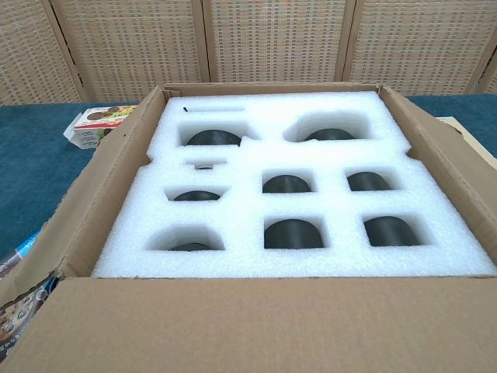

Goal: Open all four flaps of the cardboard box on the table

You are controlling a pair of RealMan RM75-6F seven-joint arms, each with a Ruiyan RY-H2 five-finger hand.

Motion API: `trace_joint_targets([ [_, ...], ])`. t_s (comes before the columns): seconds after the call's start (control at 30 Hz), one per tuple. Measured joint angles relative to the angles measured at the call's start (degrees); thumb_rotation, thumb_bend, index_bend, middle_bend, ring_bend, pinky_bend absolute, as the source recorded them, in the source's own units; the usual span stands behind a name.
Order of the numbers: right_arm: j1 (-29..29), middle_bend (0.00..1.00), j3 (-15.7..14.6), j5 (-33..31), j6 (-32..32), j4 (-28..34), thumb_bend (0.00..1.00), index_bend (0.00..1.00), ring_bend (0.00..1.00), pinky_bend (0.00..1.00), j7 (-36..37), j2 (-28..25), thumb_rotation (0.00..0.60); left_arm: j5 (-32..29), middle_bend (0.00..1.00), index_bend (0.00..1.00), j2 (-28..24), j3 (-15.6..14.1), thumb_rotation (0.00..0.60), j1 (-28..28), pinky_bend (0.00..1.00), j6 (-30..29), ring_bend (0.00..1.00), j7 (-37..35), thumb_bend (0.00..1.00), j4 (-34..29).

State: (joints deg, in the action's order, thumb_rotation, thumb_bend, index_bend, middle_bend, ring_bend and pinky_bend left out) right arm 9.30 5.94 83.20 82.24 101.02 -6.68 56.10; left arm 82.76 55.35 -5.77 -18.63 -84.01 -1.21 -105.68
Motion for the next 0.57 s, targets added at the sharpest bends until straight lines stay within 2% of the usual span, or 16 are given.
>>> trace_joint_targets([
  [0.23, -1.1, 0.12, -0.5, -0.4, 1.2, 0.3, 0.75, 0.11, 0.00, 0.00, -2.3, 1.3, 0.600, -1.6, 0.01, 0.32, 2.2, 0.4, 0.459, 5.9, 0.00, -5.6, 0.00, 3.7, 0.21, 1.4],
  [0.57, -1.9, 0.12, -0.8, 0.5, 2.4, 0.4, 0.75, 0.11, 0.00, 0.00, -3.4, 2.1, 0.600, 1.8, 0.01, 0.32, 3.7, 1.0, 0.460, 10.2, 0.00, -8.7, 0.00, 3.9, 0.21, 2.8],
])
